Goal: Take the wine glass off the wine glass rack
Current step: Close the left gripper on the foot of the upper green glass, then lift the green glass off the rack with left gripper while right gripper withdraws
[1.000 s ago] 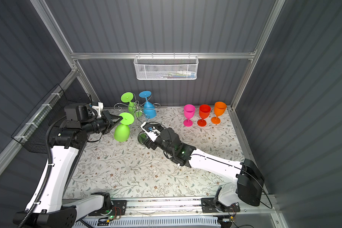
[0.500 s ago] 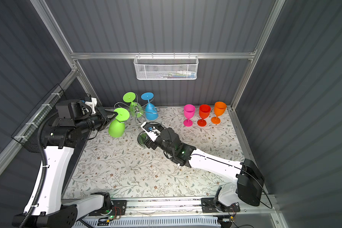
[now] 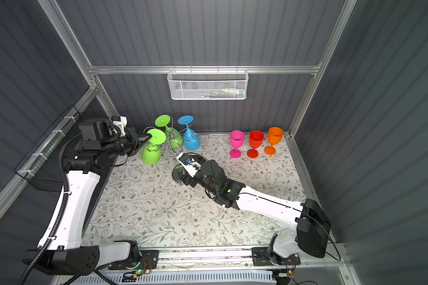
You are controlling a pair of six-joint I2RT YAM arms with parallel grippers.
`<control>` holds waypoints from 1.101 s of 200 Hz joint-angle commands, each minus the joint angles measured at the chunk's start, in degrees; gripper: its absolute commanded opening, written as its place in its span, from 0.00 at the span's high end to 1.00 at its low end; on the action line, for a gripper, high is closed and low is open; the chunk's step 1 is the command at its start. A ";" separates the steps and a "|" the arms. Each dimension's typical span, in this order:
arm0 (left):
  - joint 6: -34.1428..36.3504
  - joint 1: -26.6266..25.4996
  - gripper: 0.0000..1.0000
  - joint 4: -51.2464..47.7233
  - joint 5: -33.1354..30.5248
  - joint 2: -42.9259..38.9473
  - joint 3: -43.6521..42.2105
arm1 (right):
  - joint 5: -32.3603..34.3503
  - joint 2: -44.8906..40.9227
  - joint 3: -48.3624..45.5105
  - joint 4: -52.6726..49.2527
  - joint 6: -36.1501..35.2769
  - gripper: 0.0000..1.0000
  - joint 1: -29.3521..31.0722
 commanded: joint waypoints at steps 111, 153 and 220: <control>-1.18 0.23 1.00 4.45 9.80 -4.62 -6.06 | 0.49 -1.17 -0.64 -0.22 0.28 0.22 0.32; -1.52 0.23 1.00 3.44 10.85 -7.22 -7.42 | 0.41 -2.28 -2.02 -0.74 1.26 0.22 0.33; -1.11 0.23 1.00 1.73 11.86 -11.87 -11.92 | 0.46 -5.40 -4.23 -2.43 3.65 0.22 0.32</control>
